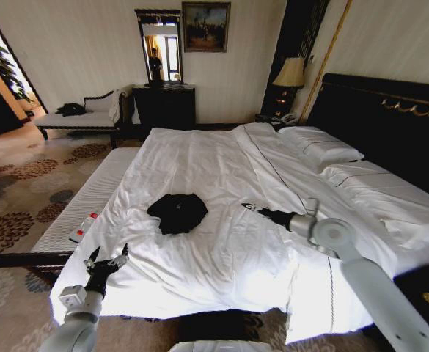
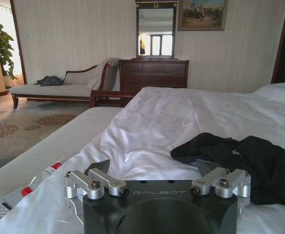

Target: Fold the clothes on the bed.

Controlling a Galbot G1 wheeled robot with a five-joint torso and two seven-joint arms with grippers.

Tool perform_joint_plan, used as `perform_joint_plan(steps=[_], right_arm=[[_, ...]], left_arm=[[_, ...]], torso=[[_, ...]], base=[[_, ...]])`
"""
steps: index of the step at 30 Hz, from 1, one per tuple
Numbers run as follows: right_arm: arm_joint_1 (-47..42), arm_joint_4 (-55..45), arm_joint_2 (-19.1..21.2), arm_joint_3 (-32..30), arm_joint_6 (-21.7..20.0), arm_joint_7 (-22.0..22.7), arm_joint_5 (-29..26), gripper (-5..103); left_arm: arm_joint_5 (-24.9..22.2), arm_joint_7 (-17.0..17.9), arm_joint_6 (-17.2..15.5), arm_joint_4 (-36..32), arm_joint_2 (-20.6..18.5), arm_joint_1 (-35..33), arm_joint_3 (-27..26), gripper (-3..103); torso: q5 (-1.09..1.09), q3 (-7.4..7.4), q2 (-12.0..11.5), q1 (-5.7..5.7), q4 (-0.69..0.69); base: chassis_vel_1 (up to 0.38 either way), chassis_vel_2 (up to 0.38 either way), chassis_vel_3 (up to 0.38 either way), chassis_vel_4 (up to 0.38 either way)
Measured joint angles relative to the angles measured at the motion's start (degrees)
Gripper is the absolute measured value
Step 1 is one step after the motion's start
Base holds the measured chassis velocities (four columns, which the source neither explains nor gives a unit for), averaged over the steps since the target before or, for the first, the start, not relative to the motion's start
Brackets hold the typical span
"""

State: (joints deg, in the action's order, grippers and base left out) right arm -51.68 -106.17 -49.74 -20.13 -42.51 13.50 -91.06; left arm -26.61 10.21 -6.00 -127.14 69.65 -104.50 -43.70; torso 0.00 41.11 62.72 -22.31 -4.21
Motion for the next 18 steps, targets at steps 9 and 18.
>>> perform_joint_plan(steps=[9,18], right_arm=[[13.69,10.43,-4.73,12.07,0.12,-0.57,0.45,100],[20.14,21.54,-15.9,18.34,0.24,-1.07,4.88,100]], left_arm=[[0.36,-0.18,0.44,-0.53,0.67,-2.28,-1.59,99],[0.96,-0.29,0.65,-1.81,-0.01,-3.53,-2.07,99]], torso=[[-0.02,0.0,0.0,0.0,0.02],[-0.01,0.0,0.0,0.0,0.01]], base=[[0.0,0.0,0.0,0.0],[0.0,0.0,0.0,0.0]])
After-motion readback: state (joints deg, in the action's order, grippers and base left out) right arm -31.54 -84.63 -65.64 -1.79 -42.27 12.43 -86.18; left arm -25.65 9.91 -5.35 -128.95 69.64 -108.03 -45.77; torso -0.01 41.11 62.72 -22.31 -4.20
